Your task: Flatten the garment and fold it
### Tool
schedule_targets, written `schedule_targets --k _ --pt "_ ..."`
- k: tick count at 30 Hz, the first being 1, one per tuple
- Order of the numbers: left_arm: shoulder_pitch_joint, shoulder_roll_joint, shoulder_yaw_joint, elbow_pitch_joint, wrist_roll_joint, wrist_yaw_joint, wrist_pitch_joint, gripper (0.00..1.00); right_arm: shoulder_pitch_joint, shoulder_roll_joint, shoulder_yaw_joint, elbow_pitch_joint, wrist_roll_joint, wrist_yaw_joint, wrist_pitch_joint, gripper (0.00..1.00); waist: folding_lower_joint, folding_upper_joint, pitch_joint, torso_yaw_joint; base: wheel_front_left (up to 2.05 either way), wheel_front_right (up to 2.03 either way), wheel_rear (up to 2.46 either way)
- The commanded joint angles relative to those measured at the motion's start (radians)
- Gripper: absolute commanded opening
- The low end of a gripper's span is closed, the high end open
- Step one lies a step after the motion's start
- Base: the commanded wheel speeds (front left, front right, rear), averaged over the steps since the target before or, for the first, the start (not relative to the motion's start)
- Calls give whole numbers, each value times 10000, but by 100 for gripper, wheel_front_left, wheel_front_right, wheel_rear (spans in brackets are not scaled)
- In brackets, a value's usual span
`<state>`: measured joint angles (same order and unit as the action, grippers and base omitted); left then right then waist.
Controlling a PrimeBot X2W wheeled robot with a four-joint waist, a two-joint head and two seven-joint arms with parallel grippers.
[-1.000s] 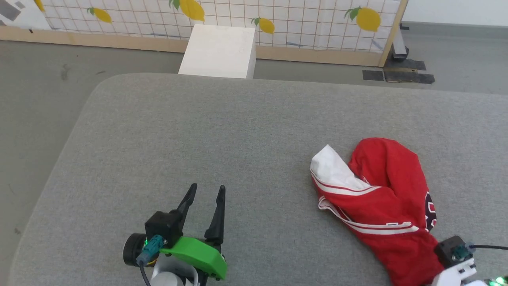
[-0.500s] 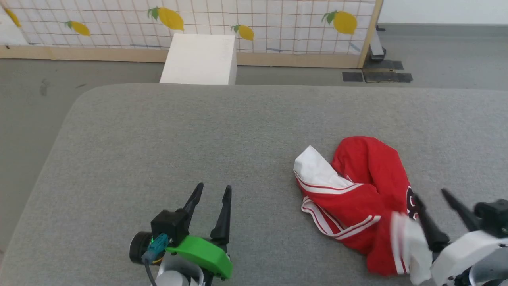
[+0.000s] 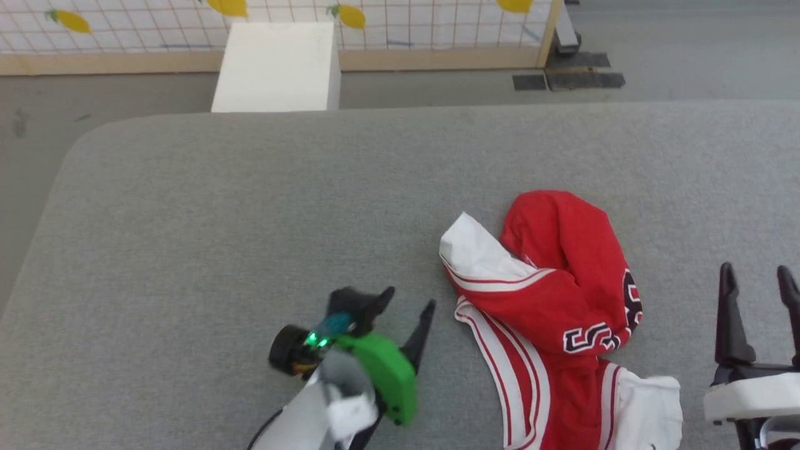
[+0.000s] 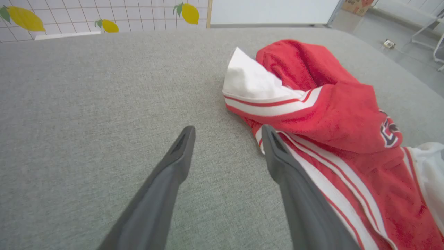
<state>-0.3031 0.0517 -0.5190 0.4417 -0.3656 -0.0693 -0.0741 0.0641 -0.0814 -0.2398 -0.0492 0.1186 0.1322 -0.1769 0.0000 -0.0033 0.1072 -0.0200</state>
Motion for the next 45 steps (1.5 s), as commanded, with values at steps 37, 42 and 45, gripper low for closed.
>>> schedule_targets --k 37,42,45 --pt "-3232 1178 -1851 2362 -3934 1648 3460 0 -281 310 -148 139 -454 -15 -487 100 0 33 209 390 0 0 0" --pt "-2280 2010 -1035 1542 -4341 2271 2868 0 -126 311 -165 99 -398 -15 -357 100 0 33 -31 995 0 0 0" --pt "-1510 2465 -696 1016 -4571 2617 2751 0 -67 311 -135 117 -375 -15 -254 100 0 33 -88 1294 0 0 0"
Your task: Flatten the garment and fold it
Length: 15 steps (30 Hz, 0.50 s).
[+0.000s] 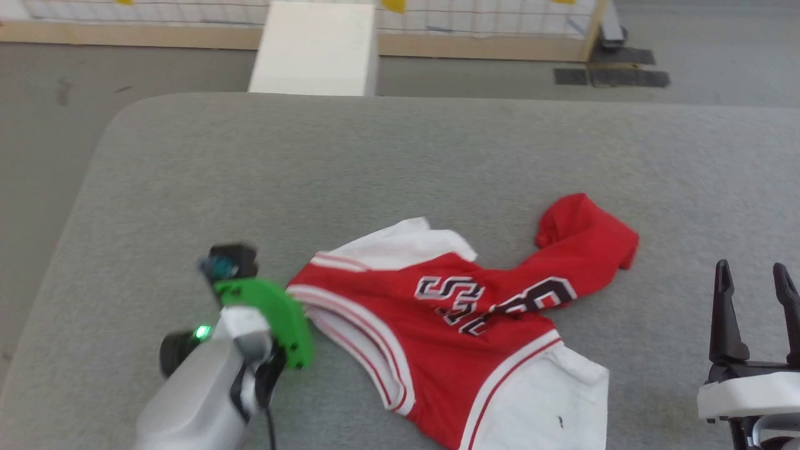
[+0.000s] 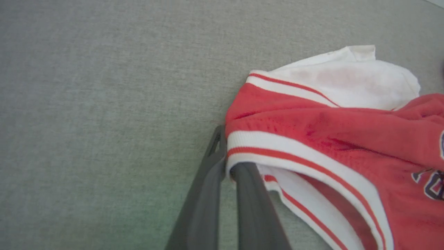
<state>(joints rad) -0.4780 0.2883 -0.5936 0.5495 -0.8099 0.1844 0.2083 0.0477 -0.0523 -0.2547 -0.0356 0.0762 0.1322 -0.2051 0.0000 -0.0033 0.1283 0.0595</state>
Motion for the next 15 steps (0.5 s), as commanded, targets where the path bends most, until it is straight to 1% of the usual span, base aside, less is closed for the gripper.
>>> schedule_targets --k 1,4,6,7,8,9,12,13,15 --pt "468 188 93 -207 -186 135 -77 0 113 19 6 -2 56 -15 57 100 0 33 -317 582 0 0 0" --pt "1215 359 118 -639 -327 289 -70 0 119 19 14 120 83 -15 204 100 0 33 -338 783 0 0 0" --pt "1635 340 58 -879 -400 331 -84 0 87 20 59 241 105 -15 295 100 0 33 -357 867 0 0 0" --pt "1778 324 21 -981 -394 334 -145 11 78 20 86 301 121 -15 333 100 0 33 -361 899 0 0 0" --pt "1921 286 -12 -1107 -379 322 -270 93 69 20 131 372 125 -15 371 100 0 33 -368 930 0 0 0" --pt "2010 250 -29 -1205 -358 302 -411 100 61 20 151 423 124 -15 381 100 0 33 -383 954 0 0 0" --pt "2158 133 -58 -1567 -194 122 -1134 100 45 20 179 570 149 -15 403 100 0 33 -444 1014 0 0 0" --pt "2157 55 13 -1902 17 -176 -2126 100 43 20 183 685 180 -15 422 100 0 33 -554 1046 0 0 0" --pt "2134 47 67 -2101 247 -371 -2921 100 46 20 207 749 206 -15 473 100 0 33 -642 1069 0 0 0"
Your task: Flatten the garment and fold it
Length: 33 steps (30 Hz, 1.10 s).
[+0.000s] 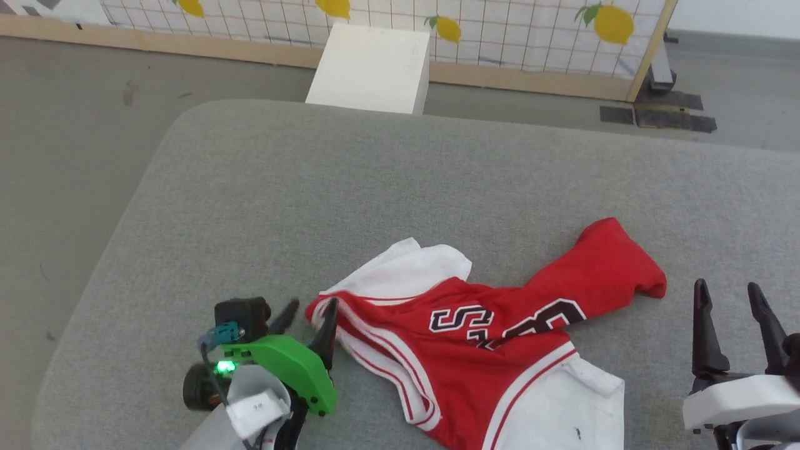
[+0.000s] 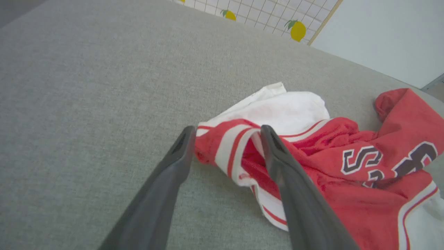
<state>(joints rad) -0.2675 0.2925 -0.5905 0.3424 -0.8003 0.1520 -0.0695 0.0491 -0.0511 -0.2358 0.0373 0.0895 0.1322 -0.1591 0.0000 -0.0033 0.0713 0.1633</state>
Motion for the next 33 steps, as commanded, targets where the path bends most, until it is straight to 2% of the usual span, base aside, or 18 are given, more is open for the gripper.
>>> schedule_targets --k 1,4,8,10,11,12,13,17,24,26,30,31,32,33 --pt "-18 42 47 -135 397 -122 -688 100 34 8 52 40 82 -15 60 100 0 33 -110 45 0 0 0" --pt "-122 58 194 -451 1082 -290 -1738 100 6 7 256 77 66 -15 361 100 0 33 -148 87 0 0 0" --pt "-31 -141 1044 -1536 2579 -334 -1913 100 -147 -223 680 173 216 -15 1276 100 0 33 0 238 0 0 0" --pt "244 -338 1484 -2126 3416 -467 -1917 100 -373 -562 1039 268 314 -15 2008 100 0 33 163 309 0 0 0" --pt "409 -481 1670 -2346 3760 -571 -1918 100 -528 -775 1221 373 361 -15 2517 100 0 33 257 363 0 0 0" --pt "741 -913 2076 -2669 4377 -929 -1919 100 -1118 -1289 1663 696 641 -15 3967 100 0 33 522 553 0 0 0" --pt "815 -1064 2190 -2705 4568 -1085 -1920 100 -1376 -1489 1837 847 770 -15 4549 100 0 33 625 650 0 0 0" --pt "873 -1587 2529 -2638 5072 -1610 -1921 100 -2375 -1995 2117 1453 1223 -15 6437 100 0 33 1018 1047 0 0 0" --pt "771 -2180 2978 -2528 5549 -2199 -1921 100 -3769 -2576 2381 2729 1441 -15 8532 100 0 33 1626 1685 0 0 0" --pt "752 -2269 3034 -2506 5612 -2299 -1922 100 -3911 -2738 2530 3055 1360 -15 8904 100 0 33 1748 1814 0 0 0" --pt "751 -2364 3105 -2386 5654 -2425 -1922 100 -3991 -2814 2668 3493 1271 -15 8882 100 0 33 1867 1925 0 0 0" --pt "765 -2379 3118 -2344 5659 -2455 -1922 100 -3977 -2812 2685 3594 1268 -15 8799 24 0 33 1864 1923 0 0 0" --pt "783 -2391 3130 -2299 5650 -2482 -1922 100 -3953 -2838 2703 3665 1230 -15 8672 0 0 33 1848 1909 0 0 0" --pt "799 -2398 3138 -2256 5642 -2501 -1922 100 -3926 -2874 2715 3703 1166 -15 8547 0 0 33 1816 1885 0 0 0"
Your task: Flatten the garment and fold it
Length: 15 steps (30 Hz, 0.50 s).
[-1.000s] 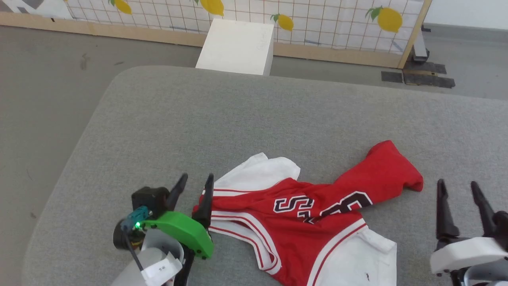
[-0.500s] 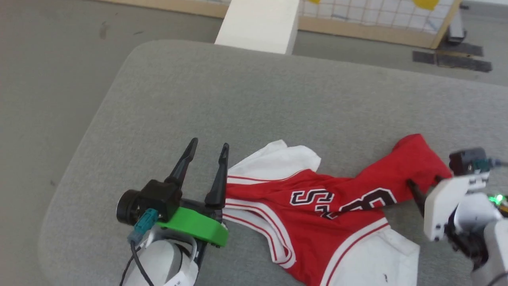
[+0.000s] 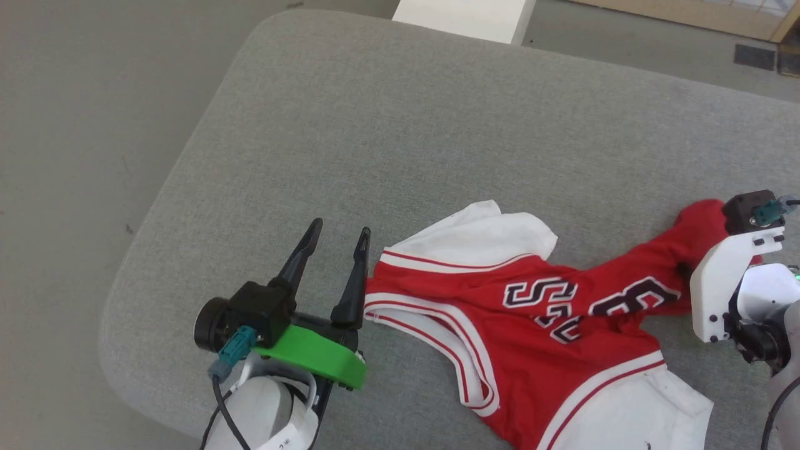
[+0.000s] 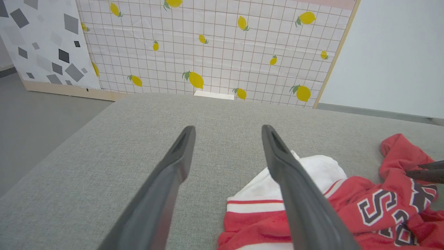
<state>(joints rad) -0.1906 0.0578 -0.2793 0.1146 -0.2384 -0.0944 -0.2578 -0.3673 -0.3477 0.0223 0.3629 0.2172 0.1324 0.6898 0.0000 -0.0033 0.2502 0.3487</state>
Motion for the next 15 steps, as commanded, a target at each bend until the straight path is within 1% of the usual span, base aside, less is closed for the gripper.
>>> schedule_targets --k 1,6,10,12,15 --pt "43 -56 28 69 22 -55 -39 100 259 64 103 463 -186 -17 -99 0 0 33 -16 1 0 0 0" --pt "108 -71 -19 300 -67 -149 -39 100 356 -70 -331 189 -833 -17 -1320 0 0 33 -457 -256 0 0 0" --pt "129 -73 -154 427 -171 -201 -39 100 310 -233 -677 -359 -1444 -17 -2278 0 0 33 -878 -420 0 0 0" --pt "139 -73 -215 464 -192 -216 -39 100 122 -356 -713 -564 -1668 -17 -2736 0 0 33 -998 -455 0 0 0" --pt "113 -74 -326 462 -234 -232 -39 100 -469 -671 -510 -630 -1917 -17 -3477 0 0 33 -1026 -425 0 0 0"
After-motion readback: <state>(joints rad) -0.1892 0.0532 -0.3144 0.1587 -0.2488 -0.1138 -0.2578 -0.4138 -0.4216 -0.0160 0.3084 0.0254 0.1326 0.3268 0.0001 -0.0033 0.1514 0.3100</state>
